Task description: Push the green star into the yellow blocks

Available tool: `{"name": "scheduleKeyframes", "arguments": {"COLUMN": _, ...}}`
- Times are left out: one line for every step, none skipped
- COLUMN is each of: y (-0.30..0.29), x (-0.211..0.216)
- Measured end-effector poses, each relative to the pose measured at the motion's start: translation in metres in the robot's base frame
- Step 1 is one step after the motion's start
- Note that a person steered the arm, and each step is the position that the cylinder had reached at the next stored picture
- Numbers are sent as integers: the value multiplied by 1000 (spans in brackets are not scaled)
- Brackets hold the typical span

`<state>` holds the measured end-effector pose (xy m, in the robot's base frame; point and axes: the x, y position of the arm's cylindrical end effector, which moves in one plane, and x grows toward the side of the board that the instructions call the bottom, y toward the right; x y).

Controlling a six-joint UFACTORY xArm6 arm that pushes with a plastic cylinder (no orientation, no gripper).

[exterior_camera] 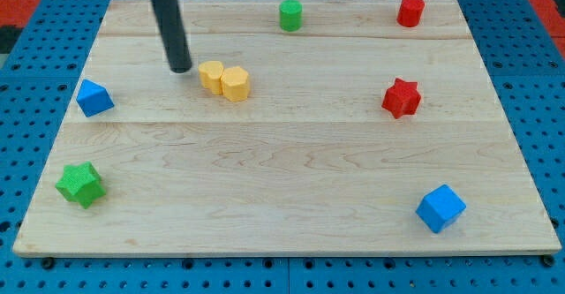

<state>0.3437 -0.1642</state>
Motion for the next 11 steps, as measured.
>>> {"name": "scheduleKeyframes", "arguments": {"y": -37, "x": 26}}
{"name": "scheduleKeyframes", "arguments": {"y": 21, "x": 70}}
{"name": "scheduleKeyframes", "arguments": {"y": 95, "x": 122}}
{"name": "scheduleKeyframes", "arguments": {"y": 79, "x": 187}}
{"name": "scheduleKeyframes", "arguments": {"y": 34, "x": 247}}
{"name": "scheduleKeyframes", "arguments": {"y": -16, "x": 274}}
{"name": "scheduleKeyframes", "arguments": {"y": -101, "x": 272}}
{"name": "scheduleKeyframes", "arguments": {"y": -132, "x": 254}}
{"name": "scheduleKeyframes", "arguments": {"y": -95, "x": 220}}
{"name": "scheduleKeyframes", "arguments": {"y": -64, "x": 196}}
{"name": "scheduleKeyframes", "arguments": {"y": -43, "x": 177}}
